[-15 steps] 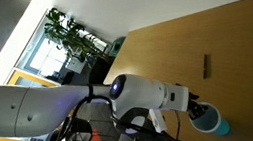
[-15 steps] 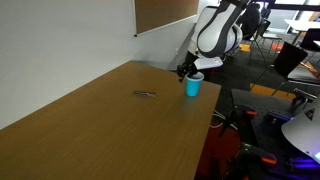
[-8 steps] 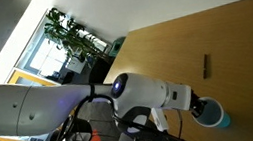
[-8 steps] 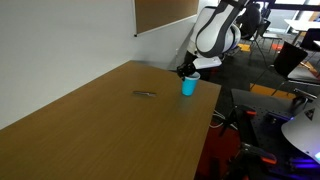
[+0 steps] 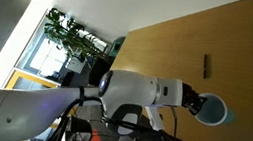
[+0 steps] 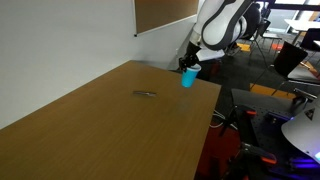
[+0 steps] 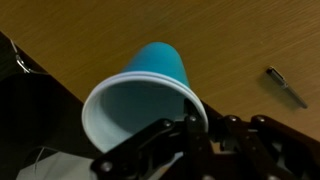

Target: Move the cup to the left of the table

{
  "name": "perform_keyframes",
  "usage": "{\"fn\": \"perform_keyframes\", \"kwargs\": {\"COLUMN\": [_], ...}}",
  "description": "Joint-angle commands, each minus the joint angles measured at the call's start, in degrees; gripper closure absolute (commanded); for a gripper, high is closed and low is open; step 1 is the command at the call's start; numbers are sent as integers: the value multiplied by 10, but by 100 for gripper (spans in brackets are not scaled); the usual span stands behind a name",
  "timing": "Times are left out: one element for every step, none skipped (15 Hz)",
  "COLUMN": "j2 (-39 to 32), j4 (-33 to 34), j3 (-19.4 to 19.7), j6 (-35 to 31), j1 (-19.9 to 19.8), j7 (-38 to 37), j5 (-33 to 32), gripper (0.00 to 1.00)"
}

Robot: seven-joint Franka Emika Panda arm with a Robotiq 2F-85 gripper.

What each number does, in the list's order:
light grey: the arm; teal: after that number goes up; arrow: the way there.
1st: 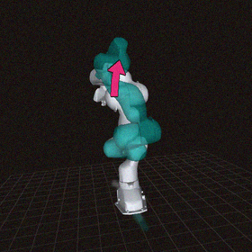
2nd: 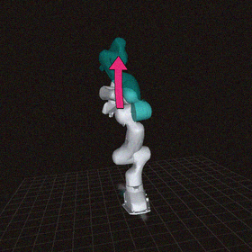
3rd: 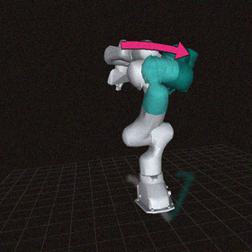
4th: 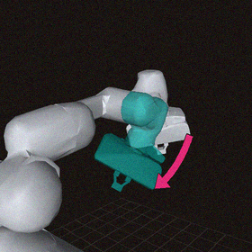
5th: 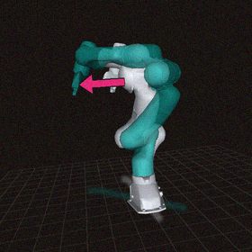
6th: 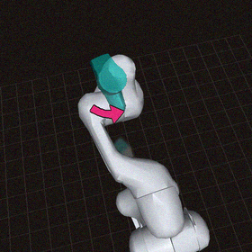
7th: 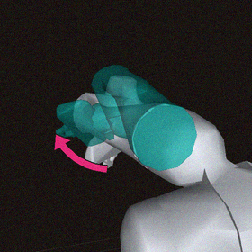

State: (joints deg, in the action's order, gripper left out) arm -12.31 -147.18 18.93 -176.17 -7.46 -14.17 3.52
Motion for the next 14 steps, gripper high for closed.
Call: {"fn": "perform_keyframes", "kwargs": {"j2": [58, 67, 78, 89, 102, 114, 131, 147, 161, 179, 192, 207, 218, 230], "j4": [-10, -6, -5, -3, -2, -1, -2, -3, -3, -4, -5, -8, -9, -10], "j3": [84, 100, 115, 125, 132, 134, 132, 127, 119, 110, 98, 86, 72, 57], "j6": [30, 34, 38, 42, 47, 54, 62, 70, 79, 92, 102, 113, 124, 137], "j1": [85, 103, 121, 135, 148, 157, 163, 168, 170, 172, 173, 176, 179, 184], "j7": [-50, -60, -74, -86, -100, -114, -126, -141, -156, -175, -188, -199, -209, -213], "j5": [-79, -104, -132, -159, -188, -216, -243, -272, -298, -327, -346, -362, -375, -381], "gripper": [98, 98, 98, 98, 98, 98, 98, 98, 98, 98, 98, 98, 98, 98]}}
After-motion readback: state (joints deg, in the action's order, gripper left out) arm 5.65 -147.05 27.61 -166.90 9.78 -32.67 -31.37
